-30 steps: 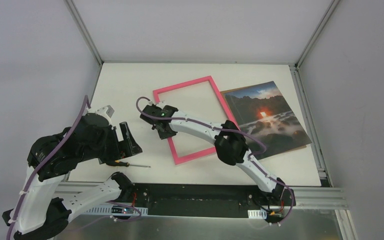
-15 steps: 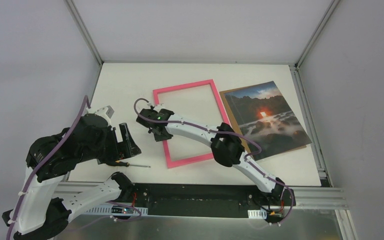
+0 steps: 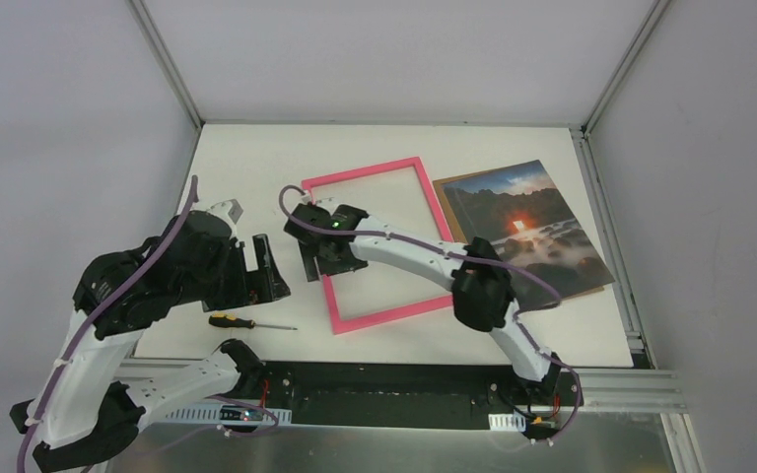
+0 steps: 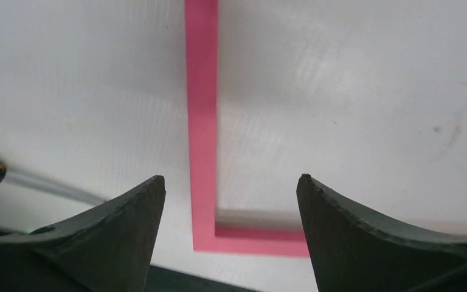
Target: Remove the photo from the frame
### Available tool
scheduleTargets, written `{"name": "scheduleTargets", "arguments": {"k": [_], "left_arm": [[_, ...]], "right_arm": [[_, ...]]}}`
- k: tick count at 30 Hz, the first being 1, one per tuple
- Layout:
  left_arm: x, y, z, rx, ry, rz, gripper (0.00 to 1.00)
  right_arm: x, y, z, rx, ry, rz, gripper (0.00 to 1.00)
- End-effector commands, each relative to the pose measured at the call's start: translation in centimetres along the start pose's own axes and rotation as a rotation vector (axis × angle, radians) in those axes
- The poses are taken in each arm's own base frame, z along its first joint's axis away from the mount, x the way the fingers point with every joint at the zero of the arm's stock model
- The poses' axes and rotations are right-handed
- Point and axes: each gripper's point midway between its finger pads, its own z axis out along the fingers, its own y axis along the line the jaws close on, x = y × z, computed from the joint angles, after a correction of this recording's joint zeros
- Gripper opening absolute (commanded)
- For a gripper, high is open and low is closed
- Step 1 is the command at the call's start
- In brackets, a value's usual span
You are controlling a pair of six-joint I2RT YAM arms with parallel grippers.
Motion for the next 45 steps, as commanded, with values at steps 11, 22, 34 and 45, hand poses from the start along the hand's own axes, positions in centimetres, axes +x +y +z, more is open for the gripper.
{"name": "scheduleTargets", "arguments": {"k": [11,22,34,45], "left_arm": [[-1.9,-12.7,9.6,0.293,0.197,-0.087,0.87],[-2.0,-25.8,19.2,0.478,0.271,-0.081,0.87],[-2.4,-37.2,28.5,0.696,0.346,0.003,0.72],[-1.4,-38.7,35.9,0.681,0.395,-0.04,0.69]], "right_arm": [[4.6,-22.0,-12.0,-0.026,-0.085,0.466,0.8],[10.9,-38.3,-12.4,0.142,-0.123,1.051,0.62],[18.0,-50.5,-11.7,0.507,-0.147,1.626,0.39],[23.0,-54.5,-11.2,0.565,-0.209,1.938,0.41]]}}
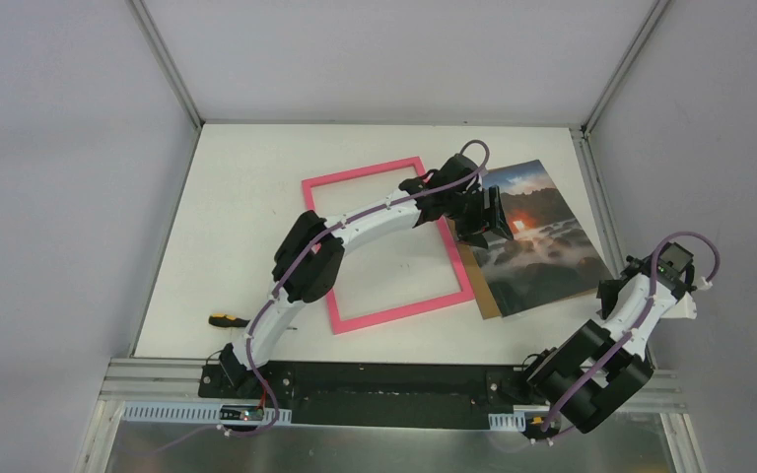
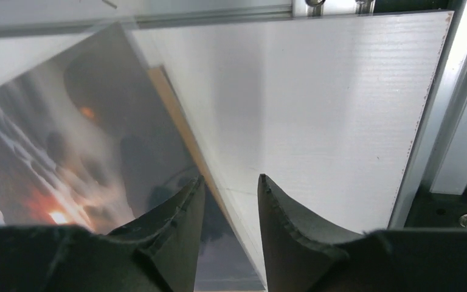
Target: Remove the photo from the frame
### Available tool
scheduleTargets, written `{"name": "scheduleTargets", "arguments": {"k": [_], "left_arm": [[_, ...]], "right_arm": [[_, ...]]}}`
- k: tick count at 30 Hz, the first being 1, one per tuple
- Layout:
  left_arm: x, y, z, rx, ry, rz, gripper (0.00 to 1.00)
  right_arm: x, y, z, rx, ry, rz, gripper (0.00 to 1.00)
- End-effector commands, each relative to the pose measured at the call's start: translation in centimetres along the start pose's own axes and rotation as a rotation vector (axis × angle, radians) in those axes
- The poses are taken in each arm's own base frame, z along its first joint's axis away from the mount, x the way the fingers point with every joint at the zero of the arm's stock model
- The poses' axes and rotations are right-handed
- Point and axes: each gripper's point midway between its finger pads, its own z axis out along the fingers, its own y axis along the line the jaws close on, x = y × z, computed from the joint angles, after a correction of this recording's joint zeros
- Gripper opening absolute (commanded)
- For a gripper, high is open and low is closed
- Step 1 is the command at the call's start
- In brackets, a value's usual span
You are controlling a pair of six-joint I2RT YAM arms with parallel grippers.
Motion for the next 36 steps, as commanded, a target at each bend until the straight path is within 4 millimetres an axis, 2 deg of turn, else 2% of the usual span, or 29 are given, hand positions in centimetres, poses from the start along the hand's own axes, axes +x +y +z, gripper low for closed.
{"name": "scheduleTargets", "arguments": {"k": [1,7,10,13,15,17,19,22,27,32,36], "left_arm": [[-0.9,-1.6,1.0,0.064,-0.002,0.011,0.7],[-1.3,-2.1,1.9,0.104,0.031,-0.008,0.72],[-1.0,-1.5,1.9,0.095,0.053,-0.014,0.73],[-0.8,-0.8,1.7,0.074,0.065,0.002,0.73],[-0.7,-0.2,1.7,0.059,0.069,0.02,0.73],[-0.4,0.2,1.7,0.048,0.079,0.037,0.73],[0.0,0.9,1.6,0.028,0.092,0.048,0.74],[0.7,1.8,1.1,-0.004,0.124,0.088,0.75],[1.7,3.1,0.1,-0.048,0.169,0.086,0.76],[2.4,2.2,-2.0,-0.042,0.184,0.132,0.78],[3.4,1.6,-3.6,-0.033,0.205,0.126,0.79]], "right_arm": [[-0.9,-0.2,1.5,-0.024,0.035,0.139,0.42],[-2.6,-1.2,3.2,0.011,0.038,0.255,0.43],[-2.7,-0.2,3.6,-0.025,0.078,0.239,0.45],[-3.0,0.3,3.6,-0.044,0.081,0.214,0.65],[-3.0,1.1,3.3,-0.094,0.083,0.202,0.69],[-3.1,1.3,3.2,-0.116,0.064,0.211,0.78],[-3.6,1.6,2.9,-0.137,0.036,0.207,0.8],[-4.4,2.1,3.0,-0.177,-0.023,0.226,0.88],[-4.4,3.5,3.9,-0.269,-0.034,0.271,0.89],[-4.2,4.4,5.6,-0.335,-0.027,0.284,0.9],[-4.7,5.8,5.7,-0.415,-0.033,0.285,0.9]]}}
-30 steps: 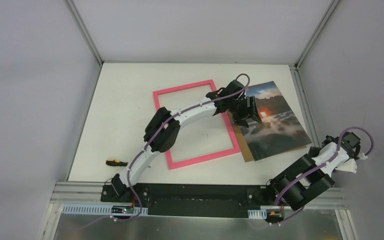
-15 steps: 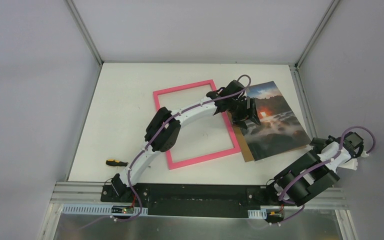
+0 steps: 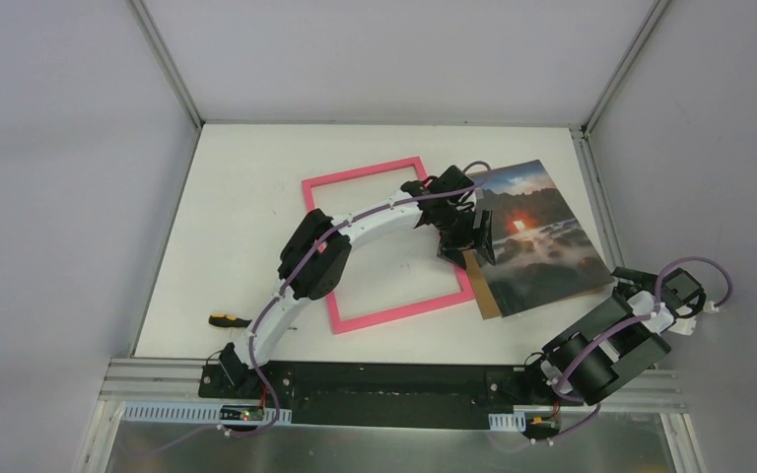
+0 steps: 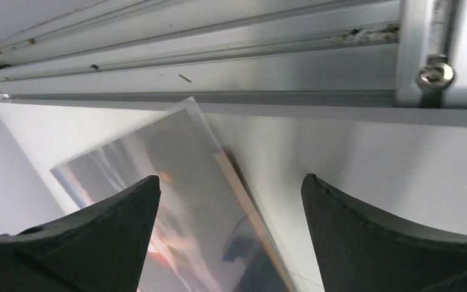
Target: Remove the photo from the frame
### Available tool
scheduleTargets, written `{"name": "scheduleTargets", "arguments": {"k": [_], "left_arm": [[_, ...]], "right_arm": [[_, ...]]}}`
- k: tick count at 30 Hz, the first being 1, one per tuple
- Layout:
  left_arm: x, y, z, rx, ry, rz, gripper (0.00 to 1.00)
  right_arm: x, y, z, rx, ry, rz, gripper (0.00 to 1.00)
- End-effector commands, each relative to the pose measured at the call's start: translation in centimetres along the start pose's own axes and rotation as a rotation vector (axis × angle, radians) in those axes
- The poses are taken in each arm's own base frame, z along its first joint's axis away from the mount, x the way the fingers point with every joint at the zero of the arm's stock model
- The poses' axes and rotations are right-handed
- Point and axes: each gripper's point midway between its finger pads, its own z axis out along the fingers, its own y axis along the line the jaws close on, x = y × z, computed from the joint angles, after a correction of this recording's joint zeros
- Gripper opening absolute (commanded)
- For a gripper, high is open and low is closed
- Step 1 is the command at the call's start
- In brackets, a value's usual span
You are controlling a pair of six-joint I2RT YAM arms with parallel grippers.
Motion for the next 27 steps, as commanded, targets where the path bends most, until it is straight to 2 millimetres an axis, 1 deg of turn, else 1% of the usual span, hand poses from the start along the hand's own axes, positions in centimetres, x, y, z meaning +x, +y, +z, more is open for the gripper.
{"name": "scheduleTargets", "arguments": {"k": [1,4,6,10,12,17,20,27], "left_arm": [[1.0,-4.4,-5.4,0.09,-0.004,0.074,0.79],[1.7,-4.9,-6.2,0.103,0.006,0.068,0.79],[1.7,-5.5,-6.8,0.112,-0.002,0.077,0.79],[1.5,-6.6,-7.4,0.139,-0.007,0.079,0.79],[1.3,-7.2,-7.6,0.154,-0.007,0.078,0.79],[1.0,-7.8,-7.7,0.169,-0.008,0.079,0.79],[1.2,-7.7,-7.6,0.169,-0.003,0.077,0.79],[1.5,-7.6,-7.9,0.169,0.002,0.078,0.79]], "right_arm": [[-1.2,3.6,0.3,-0.161,-0.028,0.0,0.9],[-1.6,4.5,0.5,-0.178,-0.009,-0.029,0.9],[-1.8,5.8,0.8,-0.22,0.006,-0.046,0.9],[-1.5,6.9,1.0,-0.257,0.053,-0.067,0.89],[-1.5,7.1,0.9,-0.268,0.058,-0.069,0.89],[-1.1,7.8,1.2,-0.318,0.077,-0.059,0.88],[-1.1,7.5,1.7,-0.307,0.083,-0.063,0.88],[-1.6,7.6,2.0,-0.296,0.064,-0.084,0.87]]}}
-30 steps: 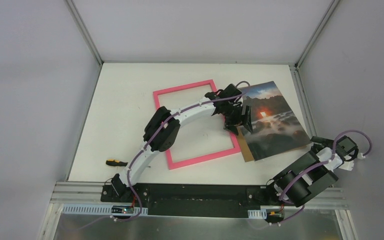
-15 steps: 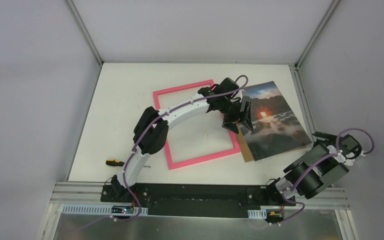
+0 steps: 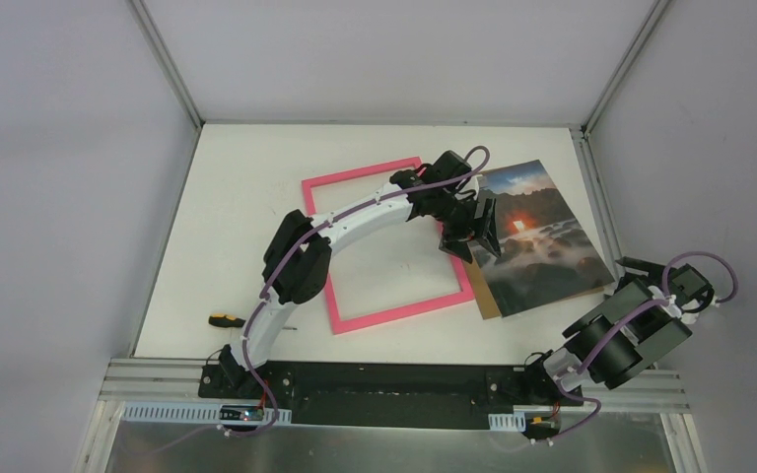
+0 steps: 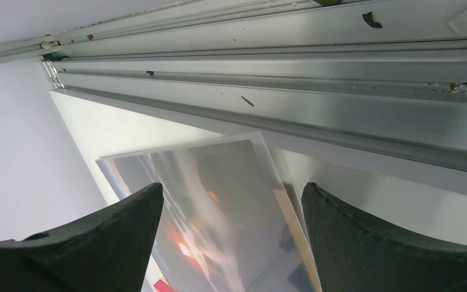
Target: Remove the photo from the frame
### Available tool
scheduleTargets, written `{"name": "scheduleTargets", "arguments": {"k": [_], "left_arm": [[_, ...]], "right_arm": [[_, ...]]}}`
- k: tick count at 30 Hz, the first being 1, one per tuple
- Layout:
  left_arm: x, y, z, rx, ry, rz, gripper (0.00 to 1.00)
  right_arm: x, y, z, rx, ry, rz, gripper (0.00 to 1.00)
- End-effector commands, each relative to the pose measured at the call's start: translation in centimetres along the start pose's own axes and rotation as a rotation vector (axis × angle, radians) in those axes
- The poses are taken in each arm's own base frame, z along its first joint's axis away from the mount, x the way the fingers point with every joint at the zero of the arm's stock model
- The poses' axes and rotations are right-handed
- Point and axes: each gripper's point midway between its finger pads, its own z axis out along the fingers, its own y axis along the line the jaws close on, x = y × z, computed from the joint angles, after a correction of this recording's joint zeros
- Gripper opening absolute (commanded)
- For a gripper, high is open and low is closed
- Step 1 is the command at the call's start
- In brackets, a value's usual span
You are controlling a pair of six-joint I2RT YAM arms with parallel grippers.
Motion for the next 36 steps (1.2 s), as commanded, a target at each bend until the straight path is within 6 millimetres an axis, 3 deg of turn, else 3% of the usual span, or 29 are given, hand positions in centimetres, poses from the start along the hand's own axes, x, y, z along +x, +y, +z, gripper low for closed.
{"name": "scheduleTargets", "arguments": {"k": [1,10,16,23,30,36], "left_arm": [[-0.3,-2.5,-2.1,0.054,-0.018,0.038,0.79],[-0.2,-2.5,-2.3,0.055,-0.016,0.037,0.79],[0.1,-2.4,-2.3,0.054,-0.008,0.034,0.79],[0.2,-2.3,-2.4,0.053,-0.007,0.028,0.79],[0.4,-2.2,-2.4,0.05,-0.003,0.022,0.79],[0.6,-2.2,-2.6,0.054,0.003,0.021,0.79]], "right_arm": [[-1.3,3.5,0.7,-0.133,0.003,-0.112,0.87],[-1.4,3.6,1.4,-0.141,0.0,-0.13,0.78],[-1.8,3.3,0.7,-0.118,-0.052,-0.152,0.68],[-1.3,4.0,0.3,-0.145,-0.048,-0.173,0.62],[-1.5,4.8,-1.1,-0.162,-0.087,-0.188,0.62],[-1.9,2.8,-0.4,-0.059,-0.113,-0.208,0.7]]}}
